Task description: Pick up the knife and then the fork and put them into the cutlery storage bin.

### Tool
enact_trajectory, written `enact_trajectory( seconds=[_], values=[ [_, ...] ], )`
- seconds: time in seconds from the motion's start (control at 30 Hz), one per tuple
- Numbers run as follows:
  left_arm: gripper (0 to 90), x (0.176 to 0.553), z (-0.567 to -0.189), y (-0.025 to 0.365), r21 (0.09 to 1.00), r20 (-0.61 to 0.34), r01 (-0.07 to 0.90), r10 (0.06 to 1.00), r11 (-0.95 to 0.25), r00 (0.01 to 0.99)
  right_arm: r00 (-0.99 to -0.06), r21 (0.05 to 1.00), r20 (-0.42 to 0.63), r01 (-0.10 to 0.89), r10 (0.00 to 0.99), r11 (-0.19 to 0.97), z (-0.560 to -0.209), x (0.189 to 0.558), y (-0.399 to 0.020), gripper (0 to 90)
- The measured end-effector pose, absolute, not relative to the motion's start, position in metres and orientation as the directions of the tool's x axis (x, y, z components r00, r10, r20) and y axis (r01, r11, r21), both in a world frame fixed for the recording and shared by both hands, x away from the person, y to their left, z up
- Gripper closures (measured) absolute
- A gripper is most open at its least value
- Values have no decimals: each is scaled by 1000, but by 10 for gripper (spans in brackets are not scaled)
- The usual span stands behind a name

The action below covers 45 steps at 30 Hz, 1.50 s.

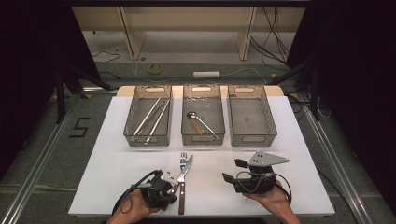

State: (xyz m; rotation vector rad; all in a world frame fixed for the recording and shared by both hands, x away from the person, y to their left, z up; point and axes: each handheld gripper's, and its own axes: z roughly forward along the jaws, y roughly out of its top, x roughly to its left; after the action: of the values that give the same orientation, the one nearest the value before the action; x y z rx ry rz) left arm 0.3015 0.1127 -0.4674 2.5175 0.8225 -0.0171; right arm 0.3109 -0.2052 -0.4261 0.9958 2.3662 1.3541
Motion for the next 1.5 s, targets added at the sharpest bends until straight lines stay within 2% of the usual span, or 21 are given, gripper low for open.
enact_trajectory(
  seconds=[0.67, 1.03, 1.17, 1.23, 1.37, 1.5],
  values=[
    [878, 316, -468, 135, 401, -85, 586, 608, -704, 789, -742, 828, 109, 436, 662, 352, -426, 309, -204, 321],
    [847, 319, -463, 141, 424, -58, 588, 627, -689, 777, -744, 826, 107, 436, 660, 357, -426, 309, -203, 321],
    [750, 320, -453, 142, 456, -68, 583, 627, -672, 776, -743, 828, 109, 435, 660, 354, -425, 309, -203, 321],
    [630, 322, -446, 144, 464, -47, 580, 635, -670, 771, -745, 829, 109, 434, 658, 353, -425, 309, -203, 321],
    [421, 328, -447, 146, 425, -48, 615, 662, -664, 748, -748, 830, 112, 432, 654, 353, -425, 308, -203, 316],
    [324, 332, -453, 146, 386, -58, 636, 671, -668, 739, -746, 831, 112, 433, 656, 350, -425, 308, -203, 315]
  ],
)
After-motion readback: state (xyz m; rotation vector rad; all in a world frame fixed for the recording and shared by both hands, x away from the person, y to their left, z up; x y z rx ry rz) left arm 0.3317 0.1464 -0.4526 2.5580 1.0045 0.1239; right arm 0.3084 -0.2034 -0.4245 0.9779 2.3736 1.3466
